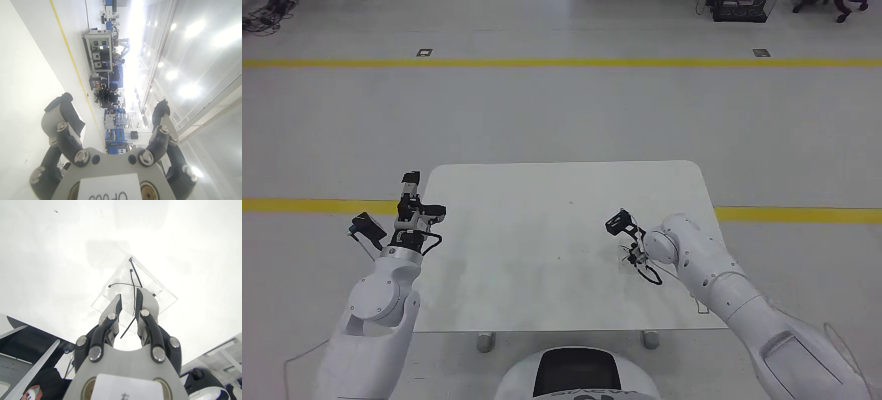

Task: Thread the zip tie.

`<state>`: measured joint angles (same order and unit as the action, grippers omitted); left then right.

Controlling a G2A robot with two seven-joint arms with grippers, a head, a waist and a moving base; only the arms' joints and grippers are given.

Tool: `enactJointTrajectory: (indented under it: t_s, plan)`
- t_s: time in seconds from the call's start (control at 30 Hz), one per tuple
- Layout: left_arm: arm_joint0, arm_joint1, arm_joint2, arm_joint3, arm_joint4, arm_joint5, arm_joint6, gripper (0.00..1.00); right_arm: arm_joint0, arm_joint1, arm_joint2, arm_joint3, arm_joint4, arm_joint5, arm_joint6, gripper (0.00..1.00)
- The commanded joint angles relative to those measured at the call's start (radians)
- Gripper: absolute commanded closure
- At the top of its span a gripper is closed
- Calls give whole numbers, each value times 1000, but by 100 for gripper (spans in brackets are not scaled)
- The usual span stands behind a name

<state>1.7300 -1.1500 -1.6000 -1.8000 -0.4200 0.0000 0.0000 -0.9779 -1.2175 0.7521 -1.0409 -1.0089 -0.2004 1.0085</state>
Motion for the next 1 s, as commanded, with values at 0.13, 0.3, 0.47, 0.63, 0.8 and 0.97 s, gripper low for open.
enactJointTrajectory:
  t_s: [0.13, 0.3, 0.47, 0.63, 0.8, 0.97]
  plan:
    - [0, 0, 0, 0, 0, 0, 0, 0, 15, -15, -19, 41, -5, 4, -16, 85]
    - [0, 0, 0, 0, 0, 0, 0, 0, 24, -28, -34, 71, -16, 12, -37, 83]
    - [0, 0, 0, 0, 0, 0, 0, 0, 29, -37, -44, 88, -31, 22, -54, 83]
    - [0, 0, 0, 0, 0, 0, 0, 0, 33, -45, -50, 103, -44, 28, -61, 84]
    - [0, 0, 0, 0, 0, 0, 0, 0, 36, -52, -55, 117, -54, 33, -63, 90]
    - [0, 0, 0, 0, 0, 0, 0, 0, 41, -59, -57, 133, -58, 35, -64, 95]
